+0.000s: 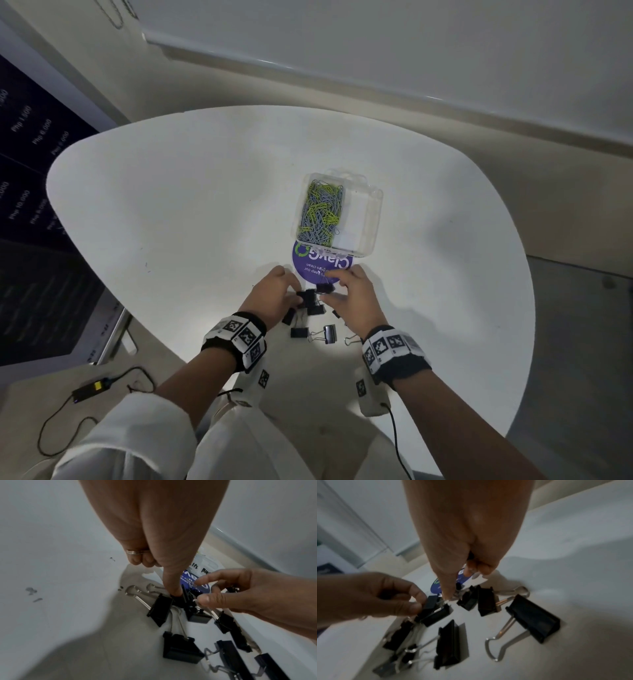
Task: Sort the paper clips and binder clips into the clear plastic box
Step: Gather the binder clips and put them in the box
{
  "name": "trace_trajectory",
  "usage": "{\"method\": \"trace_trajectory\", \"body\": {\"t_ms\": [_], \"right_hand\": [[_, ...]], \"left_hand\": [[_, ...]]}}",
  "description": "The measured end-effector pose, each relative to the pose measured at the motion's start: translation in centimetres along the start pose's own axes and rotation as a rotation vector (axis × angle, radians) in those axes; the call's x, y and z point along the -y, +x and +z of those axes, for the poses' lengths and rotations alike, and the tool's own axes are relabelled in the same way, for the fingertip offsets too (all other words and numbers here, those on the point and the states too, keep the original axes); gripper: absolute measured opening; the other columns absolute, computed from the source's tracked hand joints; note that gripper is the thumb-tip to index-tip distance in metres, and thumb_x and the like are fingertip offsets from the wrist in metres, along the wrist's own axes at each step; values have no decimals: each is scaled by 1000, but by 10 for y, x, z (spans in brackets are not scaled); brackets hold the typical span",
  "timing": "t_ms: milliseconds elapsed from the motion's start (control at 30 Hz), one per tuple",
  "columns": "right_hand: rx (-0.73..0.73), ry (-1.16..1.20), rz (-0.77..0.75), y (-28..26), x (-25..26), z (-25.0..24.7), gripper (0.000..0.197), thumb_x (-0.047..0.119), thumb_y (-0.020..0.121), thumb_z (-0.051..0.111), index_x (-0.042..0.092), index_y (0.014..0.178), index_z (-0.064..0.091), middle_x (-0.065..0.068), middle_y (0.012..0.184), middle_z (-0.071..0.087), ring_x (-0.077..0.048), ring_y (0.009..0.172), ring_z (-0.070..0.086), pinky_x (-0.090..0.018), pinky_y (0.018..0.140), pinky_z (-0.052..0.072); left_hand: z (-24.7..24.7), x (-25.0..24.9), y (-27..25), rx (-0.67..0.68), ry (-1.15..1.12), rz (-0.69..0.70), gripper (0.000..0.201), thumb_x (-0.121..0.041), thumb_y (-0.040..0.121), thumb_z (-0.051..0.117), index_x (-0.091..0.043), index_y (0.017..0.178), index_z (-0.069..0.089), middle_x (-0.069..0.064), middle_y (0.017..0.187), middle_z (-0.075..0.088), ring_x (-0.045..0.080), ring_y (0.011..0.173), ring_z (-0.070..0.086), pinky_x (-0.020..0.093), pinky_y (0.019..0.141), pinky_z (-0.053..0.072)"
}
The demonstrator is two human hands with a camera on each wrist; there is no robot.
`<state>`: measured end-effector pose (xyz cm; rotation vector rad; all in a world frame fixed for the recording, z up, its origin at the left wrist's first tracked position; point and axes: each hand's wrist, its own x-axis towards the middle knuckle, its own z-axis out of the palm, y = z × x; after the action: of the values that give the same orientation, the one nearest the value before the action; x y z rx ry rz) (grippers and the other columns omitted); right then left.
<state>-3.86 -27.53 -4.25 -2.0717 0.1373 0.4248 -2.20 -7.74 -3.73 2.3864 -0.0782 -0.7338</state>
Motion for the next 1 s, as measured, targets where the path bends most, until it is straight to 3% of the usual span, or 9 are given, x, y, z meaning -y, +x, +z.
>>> {"method": "trace_trajectory", "body": {"t_ms": [100, 167, 267, 367, 467, 567, 733, 900, 1000], "right_hand": [[-5, -104, -42, 3, -1, 2, 26, 7, 84, 75, 7, 109, 67, -2, 106, 45, -8, 90, 51, 4, 83, 36], [1, -130, -40, 3, -4, 1, 21, 8, 87, 72, 6, 106, 65, -2, 107, 44, -1, 86, 51, 5, 81, 35], [0, -125, -6, 1, -6, -2, 18, 14, 89, 70, 7, 105, 63, -2, 108, 47, 7, 89, 52, 1, 83, 41], [-37, -101, 17, -2, -5, -6, 15, 24, 90, 70, 13, 99, 64, 1, 100, 57, 2, 86, 54, 1, 77, 38], [-70, 50, 69, -10, -6, -12, 13, 26, 90, 69, 17, 97, 64, 4, 94, 64, 1, 85, 58, -7, 73, 43], [-105, 125, 116, -20, -2, -24, 14, 31, 93, 65, 21, 103, 64, 10, 96, 66, 4, 83, 58, -8, 73, 42], [-298, 216, 148, -1, 16, -53, 20, 33, 97, 59, 17, 110, 61, 9, 102, 64, 5, 92, 58, -1, 75, 41], [-401, 146, 165, 57, 27, -76, 24, 33, 96, 60, 12, 107, 62, -1, 99, 65, -8, 82, 57, -3, 65, 39], [-336, 36, 156, 88, 32, -78, 24, 32, 95, 62, 12, 107, 62, -1, 102, 65, -10, 87, 57, -3, 64, 37]], "left_hand": [[-4, -2, 1, 45, 12, -32, 17, -21, 82, 69, -13, 94, 62, 3, 99, 45, 20, 86, 50, 30, 75, 40], [-6, 0, 2, 79, 4, -50, 14, -21, 82, 70, -14, 90, 60, 5, 101, 46, 21, 89, 51, 32, 80, 43], [-11, 1, 0, 91, -71, -22, 14, -16, 85, 67, -17, 81, 54, 6, 100, 48, 15, 82, 52, 19, 73, 41], [-20, 1, -2, 134, -113, 25, 22, -17, 86, 64, -13, 67, 54, 15, 80, 59, 14, 64, 49, 21, 61, 38], [-32, -2, -3, 170, -281, -46, 24, -30, 90, 61, -13, 77, 51, 1, 65, 54, 13, 58, 46, 31, 62, 42], [-41, -31, 7, 84, -319, -54, 24, -35, 95, 54, -13, 86, 50, -5, 70, 49, 11, 63, 42, 27, 62, 36], [-39, -106, 56, -144, -304, -10, 17, -29, 97, 51, -12, 95, 51, 4, 86, 62, 15, 69, 52, 28, 61, 37], [-20, -134, 78, -172, -228, -48, 27, -19, 95, 52, -1, 114, 58, 14, 115, 62, 28, 106, 57, 32, 88, 45], [-10, -129, 79, -186, -300, -60, 24, -16, 90, 56, -5, 111, 57, 16, 113, 60, 28, 104, 58, 35, 90, 48]]}}
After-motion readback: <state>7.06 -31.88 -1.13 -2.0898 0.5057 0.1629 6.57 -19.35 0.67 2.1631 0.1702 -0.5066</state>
